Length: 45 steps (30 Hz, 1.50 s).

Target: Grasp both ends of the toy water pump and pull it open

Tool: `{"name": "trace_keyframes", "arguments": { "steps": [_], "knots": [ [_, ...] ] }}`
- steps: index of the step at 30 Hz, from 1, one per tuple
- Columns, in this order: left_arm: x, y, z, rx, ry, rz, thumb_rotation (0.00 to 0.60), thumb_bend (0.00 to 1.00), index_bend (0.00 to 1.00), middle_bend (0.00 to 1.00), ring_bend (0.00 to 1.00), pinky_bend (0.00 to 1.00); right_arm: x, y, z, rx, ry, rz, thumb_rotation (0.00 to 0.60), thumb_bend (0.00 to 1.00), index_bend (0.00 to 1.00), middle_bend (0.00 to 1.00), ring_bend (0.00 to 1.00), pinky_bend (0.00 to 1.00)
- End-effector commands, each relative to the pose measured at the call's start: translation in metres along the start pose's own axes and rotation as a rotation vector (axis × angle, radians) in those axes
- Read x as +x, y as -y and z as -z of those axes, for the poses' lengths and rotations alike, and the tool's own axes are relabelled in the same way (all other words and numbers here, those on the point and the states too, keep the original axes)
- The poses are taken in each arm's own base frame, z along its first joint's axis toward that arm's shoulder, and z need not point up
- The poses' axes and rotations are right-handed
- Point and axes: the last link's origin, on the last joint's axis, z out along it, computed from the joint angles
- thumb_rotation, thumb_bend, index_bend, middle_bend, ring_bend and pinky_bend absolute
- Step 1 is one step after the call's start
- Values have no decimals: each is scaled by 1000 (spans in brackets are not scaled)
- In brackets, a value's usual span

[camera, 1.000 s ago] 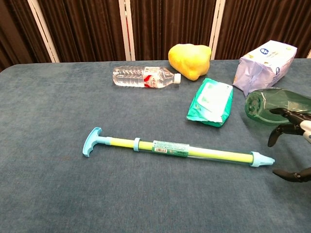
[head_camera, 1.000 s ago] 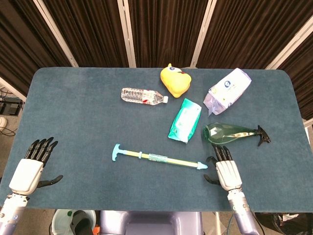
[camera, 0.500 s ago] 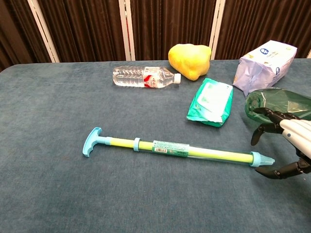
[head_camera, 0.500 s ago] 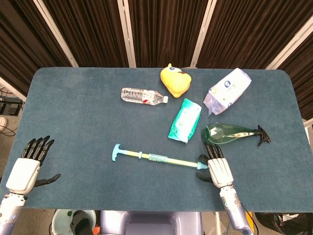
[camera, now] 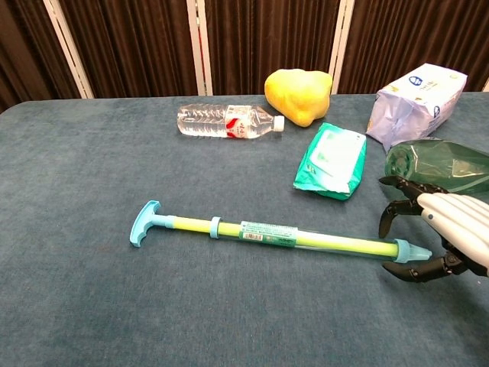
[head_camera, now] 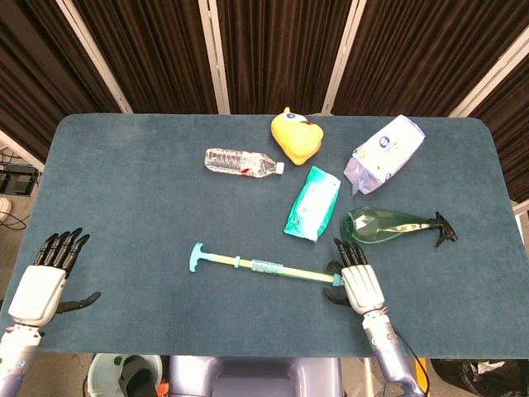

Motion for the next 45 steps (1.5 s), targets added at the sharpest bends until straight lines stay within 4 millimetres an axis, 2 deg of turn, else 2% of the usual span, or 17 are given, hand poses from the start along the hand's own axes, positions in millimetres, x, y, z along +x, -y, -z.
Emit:
{"name": "trace_keyframes", "arguments": {
  "steps": [1,11,20,26,28,30,33,36,39,45],
  "knots": [
    [0,0,0,1,-1,0,600,71,0,0,0,31,-2,0,-2,-2,3,-4,600,316,451,0,0,0],
    [0,2,-1,9,1,-3,600,71,0,0,0,31,-6,1,-8,5,13,-14,600,326,492,10,0,0],
    [-1,3,-2,14,8,-6,600,72,0,0,0,31,-5,1,-13,8,-6,-24,600,345,651,85,0,0],
    [-3,3,-2,11,15,-10,600,113,2,0,0,31,-4,1,-12,10,-19,-26,600,371,736,129,0,0],
    [-4,3,-3,9,17,-13,600,127,42,0,0,31,-4,0,-11,10,-21,-27,600,375,741,132,0,0],
    [-7,1,-7,0,15,-12,600,154,144,0,0,31,-3,0,-10,10,-20,-29,600,380,742,134,0,0],
    [-23,-4,-20,-25,35,13,600,201,215,0,0,31,-3,-1,-8,12,-14,-32,600,382,744,135,0,0],
    [-39,-13,-33,-59,47,61,600,275,231,0,0,31,-2,0,-6,18,-12,-29,600,383,743,134,0,0],
    [-51,-31,-53,-122,-1,119,600,333,254,0,0,31,0,0,-5,23,-14,-31,600,383,743,134,0,0],
    [-73,-68,-93,-200,-20,232,600,299,256,0,0,31,4,4,-4,33,-20,-53,600,383,743,134,0,0]
  ]
}}
